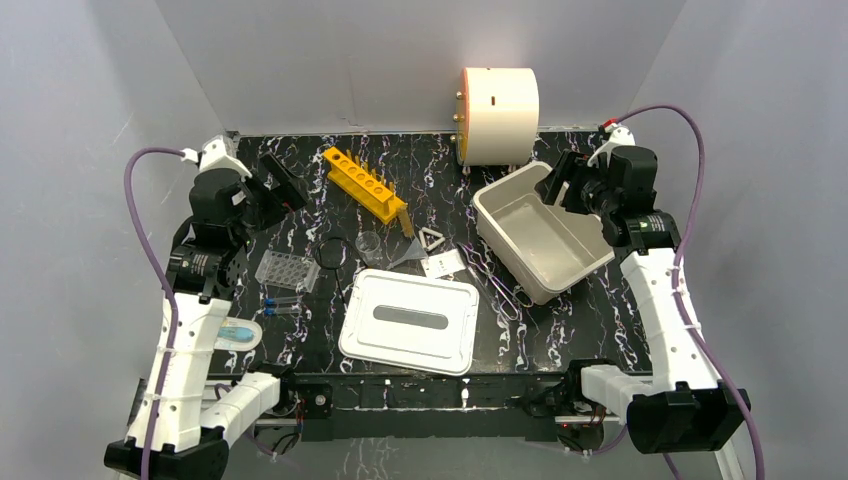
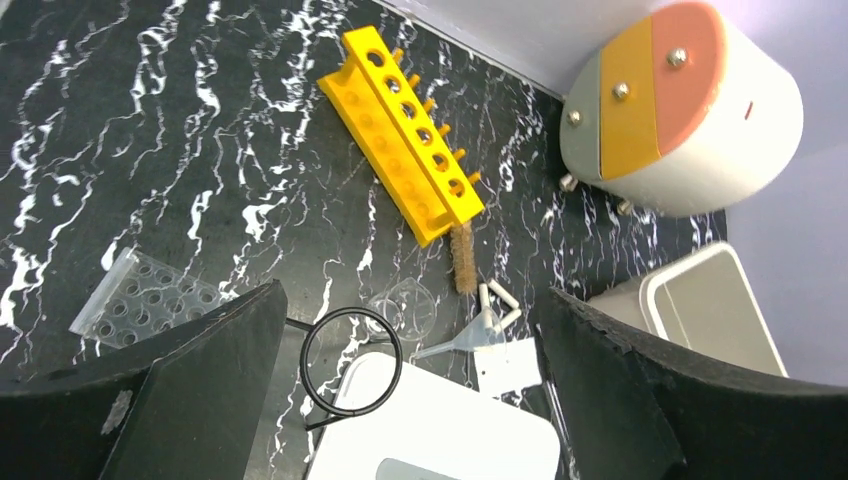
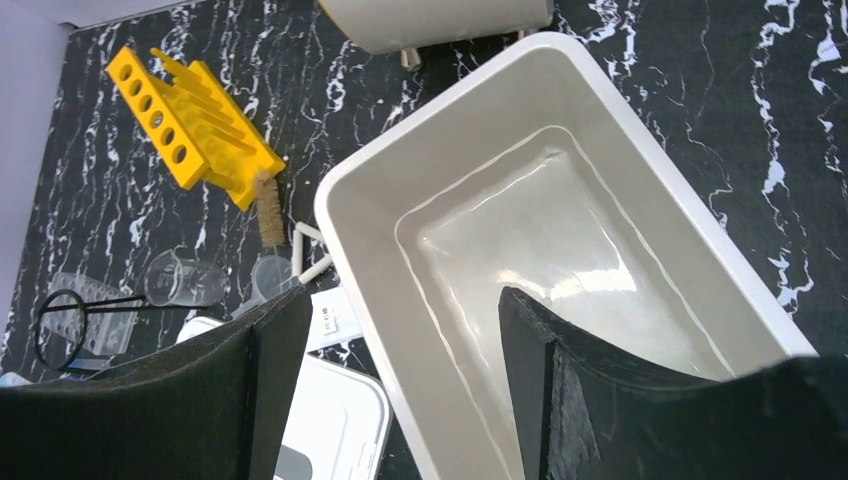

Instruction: Organize the chemistry lab equipment

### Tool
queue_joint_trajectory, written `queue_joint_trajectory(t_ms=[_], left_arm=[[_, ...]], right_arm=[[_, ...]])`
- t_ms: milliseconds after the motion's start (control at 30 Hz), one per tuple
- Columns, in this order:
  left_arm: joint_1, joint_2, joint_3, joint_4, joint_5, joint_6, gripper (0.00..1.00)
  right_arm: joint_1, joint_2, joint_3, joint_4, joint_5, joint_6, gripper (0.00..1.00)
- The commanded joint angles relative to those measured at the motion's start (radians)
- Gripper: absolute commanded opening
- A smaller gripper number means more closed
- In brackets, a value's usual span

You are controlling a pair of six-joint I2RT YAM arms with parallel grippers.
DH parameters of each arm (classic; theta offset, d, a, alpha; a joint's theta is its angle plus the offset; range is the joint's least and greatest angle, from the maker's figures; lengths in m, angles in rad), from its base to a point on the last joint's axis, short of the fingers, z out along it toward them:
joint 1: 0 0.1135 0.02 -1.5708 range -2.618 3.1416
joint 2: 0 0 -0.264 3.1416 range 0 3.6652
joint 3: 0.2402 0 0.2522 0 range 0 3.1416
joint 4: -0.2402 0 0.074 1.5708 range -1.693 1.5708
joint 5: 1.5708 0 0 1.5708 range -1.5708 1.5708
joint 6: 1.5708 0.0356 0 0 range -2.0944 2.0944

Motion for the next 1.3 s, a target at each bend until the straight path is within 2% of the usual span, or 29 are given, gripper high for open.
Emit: queue_joint_trajectory(t_ms=[0, 100, 167, 267, 367, 567, 700, 900, 1000, 1133, 1267], left_arm=[[-0.006, -0.002, 0.05, -0.056, -0.187, -0.095, 0.98], [-0.014, 0.001, 0.03, -0.106, -0.292, -0.189, 0.98], [-0.015, -0.013, 0.007, -0.132, -0.297, -0.258, 0.98], [-0.015, -0.037, -0.031, -0.146, -0.21, -0.316, 0.98], [-0.015, -0.076, -0.077, -0.087, -0.048, -0.238, 0.98], [-0.015, -0.14, -0.168, -0.007, 0.103, -0.164, 0.98], [-0.015, -0.096, -0.117, -0.039, 0.148, -0.157, 0.98], [-0.015, -0.064, -0.063, -0.083, 0.157, -0.137, 0.98], [-0.015, -0.064, -0.065, -0.068, 0.191, -0.142, 0.98], [-0.015, -0.057, -0.081, -0.057, 0.216, -0.162, 0.98], [-0.015, -0.051, -0.107, -0.039, 0.233, -0.185, 0.98]], right_arm=[[-0.006, 0.005, 0.043, 0.027, 0.077, 0.005, 0.77], [-0.006, 0.014, 0.043, 0.018, 0.104, -0.018, 0.76], [-0.006, 0.027, 0.048, 0.017, 0.069, -0.019, 0.76], [0.002, 0.061, 0.089, -0.009, -0.048, -0.023, 0.73], [0.047, 0.07, 0.116, -0.012, -0.1, -0.021, 0.71], [0.336, 0.131, 0.164, -0.07, 0.071, -0.017, 0.72], [0.522, 0.224, 0.196, -0.124, 0.247, 0.011, 0.69], [0.716, 0.332, 0.172, -0.194, 0.464, 0.0, 0.66], [0.745, 0.361, 0.108, -0.226, 0.523, 0.0, 0.62], [0.747, 0.354, 0.004, -0.212, 0.552, -0.01, 0.45], [0.75, 0.358, -0.077, -0.19, 0.552, -0.02, 0.39]])
